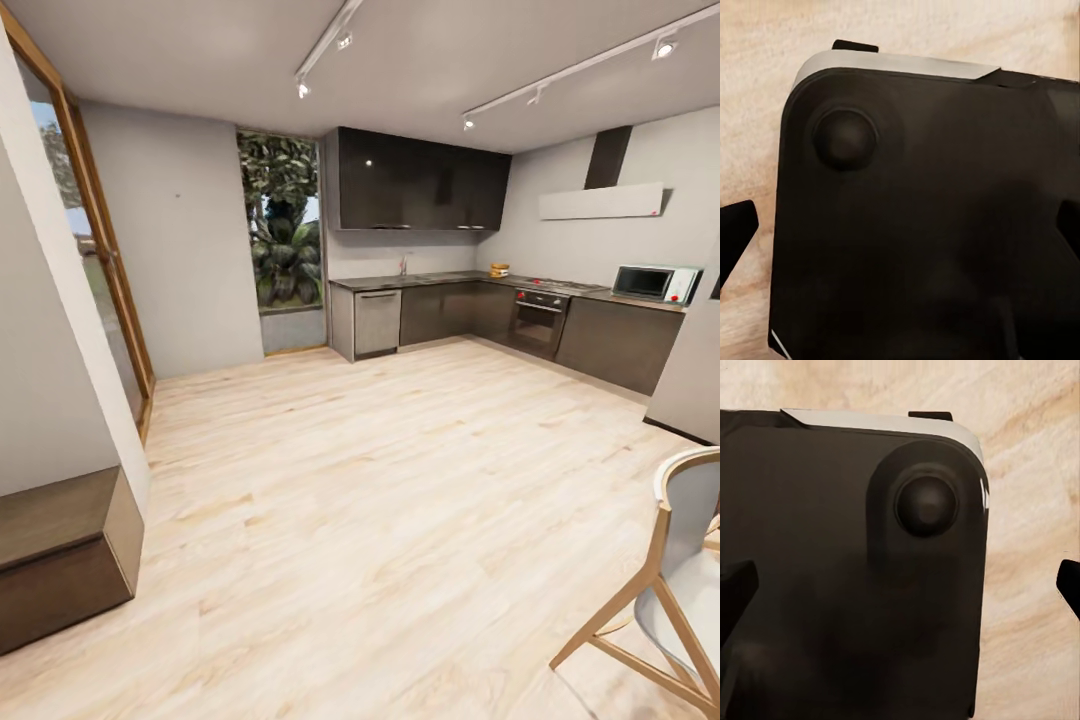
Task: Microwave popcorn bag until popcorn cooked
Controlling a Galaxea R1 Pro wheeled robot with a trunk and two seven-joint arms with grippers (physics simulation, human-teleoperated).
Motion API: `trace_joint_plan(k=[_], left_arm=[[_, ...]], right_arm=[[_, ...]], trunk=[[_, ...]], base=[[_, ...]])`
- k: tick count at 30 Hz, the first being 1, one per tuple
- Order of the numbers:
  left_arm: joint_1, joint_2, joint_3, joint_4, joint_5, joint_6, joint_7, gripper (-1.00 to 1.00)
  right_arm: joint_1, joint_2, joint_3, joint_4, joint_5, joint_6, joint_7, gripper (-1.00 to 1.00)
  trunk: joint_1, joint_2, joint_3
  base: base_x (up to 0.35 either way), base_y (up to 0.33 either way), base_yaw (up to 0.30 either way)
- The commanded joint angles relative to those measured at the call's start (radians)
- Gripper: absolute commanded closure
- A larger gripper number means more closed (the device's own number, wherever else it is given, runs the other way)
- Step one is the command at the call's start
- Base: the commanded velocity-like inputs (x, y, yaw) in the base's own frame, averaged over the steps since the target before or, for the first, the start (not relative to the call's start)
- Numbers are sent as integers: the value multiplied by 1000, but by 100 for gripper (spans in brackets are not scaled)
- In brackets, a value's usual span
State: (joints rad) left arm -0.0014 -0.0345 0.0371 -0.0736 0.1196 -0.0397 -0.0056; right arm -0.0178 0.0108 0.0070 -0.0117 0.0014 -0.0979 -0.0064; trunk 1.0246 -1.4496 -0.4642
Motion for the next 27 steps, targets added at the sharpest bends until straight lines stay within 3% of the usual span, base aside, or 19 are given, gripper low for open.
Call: trace_joint_plan(k=[1,27], left_arm=[[0,0,3,1,8,-2,-1,-100],[0,4,3,1,12,0,0,-100]], right_arm=[[-1,2,0,1,0,-3,-1,-100],[-1,-5,-1,1,-1,-2,4,-100]], trunk=[[0,0,-1],[0,0,-1]], base=[[296,0,0],[320,0,0]])
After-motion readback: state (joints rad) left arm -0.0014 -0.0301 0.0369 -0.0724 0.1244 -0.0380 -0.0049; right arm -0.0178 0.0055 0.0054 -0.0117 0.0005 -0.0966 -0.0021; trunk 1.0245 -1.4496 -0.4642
